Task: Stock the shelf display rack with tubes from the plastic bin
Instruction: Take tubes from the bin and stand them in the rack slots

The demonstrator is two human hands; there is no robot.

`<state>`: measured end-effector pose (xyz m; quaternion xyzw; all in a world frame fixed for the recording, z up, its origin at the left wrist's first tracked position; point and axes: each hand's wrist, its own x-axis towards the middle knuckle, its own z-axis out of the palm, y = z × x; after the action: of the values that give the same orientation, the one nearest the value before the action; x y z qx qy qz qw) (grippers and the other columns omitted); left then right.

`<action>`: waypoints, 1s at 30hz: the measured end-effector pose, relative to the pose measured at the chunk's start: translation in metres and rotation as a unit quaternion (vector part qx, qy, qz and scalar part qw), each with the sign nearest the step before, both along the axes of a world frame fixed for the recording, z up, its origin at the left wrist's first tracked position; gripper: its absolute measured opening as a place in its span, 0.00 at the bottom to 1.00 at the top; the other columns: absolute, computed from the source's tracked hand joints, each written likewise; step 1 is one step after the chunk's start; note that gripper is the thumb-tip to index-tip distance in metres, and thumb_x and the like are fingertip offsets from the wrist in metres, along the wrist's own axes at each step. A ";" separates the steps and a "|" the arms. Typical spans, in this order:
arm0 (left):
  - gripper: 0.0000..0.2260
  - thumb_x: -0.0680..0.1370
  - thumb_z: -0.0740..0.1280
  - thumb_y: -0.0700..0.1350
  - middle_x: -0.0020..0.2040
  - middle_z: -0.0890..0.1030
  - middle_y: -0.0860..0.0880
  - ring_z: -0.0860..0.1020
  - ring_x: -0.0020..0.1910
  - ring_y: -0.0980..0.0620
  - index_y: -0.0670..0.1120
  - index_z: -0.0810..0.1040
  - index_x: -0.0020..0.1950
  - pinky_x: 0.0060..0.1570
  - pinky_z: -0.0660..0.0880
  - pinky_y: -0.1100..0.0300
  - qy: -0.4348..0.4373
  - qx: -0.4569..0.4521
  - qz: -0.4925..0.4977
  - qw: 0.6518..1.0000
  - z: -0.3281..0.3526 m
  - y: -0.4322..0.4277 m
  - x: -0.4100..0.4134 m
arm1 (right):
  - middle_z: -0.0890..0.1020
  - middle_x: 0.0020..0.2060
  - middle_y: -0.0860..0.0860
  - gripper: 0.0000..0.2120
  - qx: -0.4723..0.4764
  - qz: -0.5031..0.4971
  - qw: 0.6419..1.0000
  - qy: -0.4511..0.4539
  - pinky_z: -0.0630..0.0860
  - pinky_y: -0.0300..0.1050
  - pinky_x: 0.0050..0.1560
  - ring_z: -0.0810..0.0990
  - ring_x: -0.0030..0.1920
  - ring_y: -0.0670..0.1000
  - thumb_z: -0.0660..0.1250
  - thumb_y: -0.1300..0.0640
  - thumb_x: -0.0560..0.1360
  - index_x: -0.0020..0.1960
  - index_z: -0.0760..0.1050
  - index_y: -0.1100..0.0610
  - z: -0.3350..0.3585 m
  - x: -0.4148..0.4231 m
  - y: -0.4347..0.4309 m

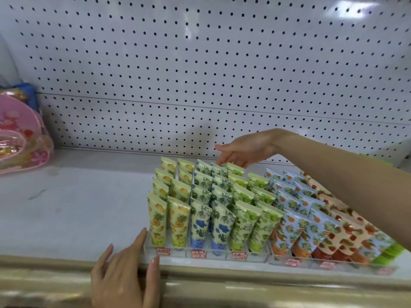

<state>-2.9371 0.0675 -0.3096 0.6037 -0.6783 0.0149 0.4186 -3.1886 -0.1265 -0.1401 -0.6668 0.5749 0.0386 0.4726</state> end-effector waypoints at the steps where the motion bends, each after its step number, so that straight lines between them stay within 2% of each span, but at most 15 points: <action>1: 0.28 0.81 0.49 0.57 0.36 0.83 0.48 0.81 0.36 0.48 0.40 0.81 0.58 0.66 0.60 0.62 0.001 0.000 0.004 1.000 0.001 0.001 0.000 | 0.66 0.71 0.53 0.22 -0.002 -0.001 1.000 0.001 0.75 0.37 0.49 0.58 0.73 0.63 0.51 0.38 0.79 0.54 0.76 0.51 0.000 0.000 0.001; 5: 0.29 0.81 0.48 0.58 0.38 0.83 0.47 0.81 0.38 0.48 0.40 0.81 0.60 0.63 0.64 0.55 -0.008 0.009 0.023 1.000 0.000 0.002 -0.003 | 0.67 0.70 0.53 0.21 -0.004 0.001 1.000 0.007 0.73 0.39 0.53 0.60 0.74 0.60 0.51 0.39 0.79 0.55 0.75 0.51 0.000 0.002 0.005; 7: 0.29 0.82 0.48 0.58 0.39 0.84 0.46 0.81 0.39 0.48 0.40 0.80 0.60 0.62 0.65 0.53 -0.004 0.009 0.029 1.000 -0.001 0.003 -0.004 | 0.63 0.74 0.54 0.20 -0.010 0.003 1.000 0.013 0.69 0.41 0.57 0.61 0.73 0.54 0.50 0.39 0.79 0.57 0.73 0.50 0.001 0.003 0.006; 12: 0.29 0.82 0.47 0.58 0.39 0.84 0.46 0.81 0.39 0.48 0.41 0.80 0.61 0.64 0.63 0.56 0.002 0.012 0.028 1.000 0.000 0.003 -0.003 | 0.62 0.74 0.54 0.25 -0.021 -0.006 1.000 0.017 0.69 0.40 0.56 0.62 0.73 0.54 0.49 0.40 0.80 0.66 0.70 0.54 0.002 0.003 0.009; 14: 0.29 0.81 0.48 0.58 0.39 0.83 0.46 0.81 0.39 0.48 0.41 0.80 0.61 0.65 0.61 0.60 0.010 0.013 0.025 1.000 -0.001 0.003 -0.003 | 0.63 0.73 0.54 0.24 -0.021 -0.010 1.000 0.016 0.71 0.39 0.52 0.63 0.72 0.54 0.49 0.40 0.80 0.64 0.71 0.53 0.002 0.004 0.010; 16: 0.29 0.81 0.48 0.58 0.40 0.84 0.47 0.81 0.40 0.49 0.41 0.80 0.61 0.65 0.62 0.58 0.009 0.012 0.021 1.000 -0.002 0.003 -0.003 | 0.63 0.73 0.54 0.22 -0.018 -0.010 1.000 0.015 0.73 0.38 0.50 0.65 0.71 0.54 0.49 0.40 0.80 0.61 0.72 0.52 0.003 0.005 0.010; 18: 0.29 0.81 0.48 0.58 0.42 0.84 0.46 0.81 0.41 0.49 0.41 0.79 0.62 0.64 0.63 0.55 0.008 0.015 0.023 1.000 -0.003 0.002 -0.003 | 0.63 0.73 0.53 0.22 -0.021 -0.012 1.000 0.011 0.74 0.38 0.49 0.60 0.74 0.58 0.49 0.40 0.80 0.60 0.73 0.52 0.002 0.004 0.009; 20: 0.29 0.81 0.47 0.59 0.46 0.85 0.46 0.80 0.45 0.51 0.42 0.79 0.63 0.64 0.62 0.55 0.017 0.019 0.028 0.999 -0.003 0.001 -0.003 | 0.62 0.74 0.55 0.24 -0.028 -0.016 0.999 0.005 0.73 0.43 0.57 0.55 0.74 0.60 0.50 0.41 0.80 0.65 0.72 0.55 0.001 0.003 0.010; 22: 0.29 0.81 0.47 0.60 0.51 0.84 0.47 0.76 0.51 0.55 0.43 0.77 0.65 0.64 0.61 0.57 0.039 0.020 0.025 0.999 -0.001 0.003 -0.005 | 0.61 0.74 0.58 0.24 -0.026 -0.016 1.000 -0.001 0.69 0.48 0.65 0.58 0.74 0.60 0.51 0.42 0.80 0.65 0.72 0.56 0.001 0.004 0.012; 23: 0.29 0.81 0.46 0.61 0.53 0.84 0.47 0.73 0.54 0.57 0.43 0.76 0.65 0.64 0.60 0.58 0.048 0.018 0.024 0.998 0.000 0.004 -0.005 | 0.63 0.73 0.59 0.23 -0.021 -0.011 1.000 -0.004 0.70 0.48 0.64 0.65 0.71 0.59 0.52 0.42 0.80 0.64 0.73 0.55 0.001 0.004 0.013; 24: 0.30 0.81 0.46 0.61 0.54 0.83 0.46 0.71 0.56 0.57 0.42 0.75 0.66 0.64 0.59 0.58 0.051 0.018 0.021 0.998 0.001 0.006 -0.006 | 0.67 0.71 0.59 0.21 -0.017 -0.006 1.000 -0.008 0.72 0.46 0.59 0.70 0.63 0.56 0.53 0.41 0.79 0.61 0.74 0.53 0.001 0.003 0.015; 26: 0.30 0.81 0.46 0.61 0.54 0.83 0.45 0.69 0.57 0.56 0.41 0.74 0.66 0.65 0.57 0.57 0.039 0.026 0.013 0.999 0.003 0.009 -0.007 | 0.70 0.67 0.60 0.19 -0.021 -0.001 1.000 -0.014 0.73 0.45 0.55 0.70 0.51 0.53 0.54 0.42 0.79 0.57 0.76 0.51 0.002 0.002 0.016; 28: 0.30 0.81 0.46 0.61 0.56 0.82 0.46 0.66 0.59 0.60 0.42 0.72 0.69 0.66 0.55 0.58 0.028 0.041 0.012 0.999 0.000 0.010 -0.005 | 0.67 0.70 0.60 0.17 -0.028 -0.001 0.999 -0.015 0.73 0.46 0.58 0.71 0.42 0.51 0.54 0.44 0.80 0.57 0.77 0.52 0.004 -0.001 0.016; 30: 0.30 0.80 0.44 0.65 0.60 0.79 0.51 0.61 0.64 0.63 0.48 0.66 0.73 0.69 0.52 0.59 0.051 0.066 0.012 0.996 0.001 0.012 -0.004 | 0.72 0.66 0.59 0.17 -0.027 0.004 0.999 -0.019 0.72 0.48 0.60 0.71 0.36 0.48 0.56 0.46 0.80 0.59 0.77 0.54 0.006 -0.004 0.016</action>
<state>-2.9410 0.0798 -0.3082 0.6384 -0.6483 -0.0556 0.4112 -3.1929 -0.1101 -0.1346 -0.6824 0.5639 0.0119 0.4650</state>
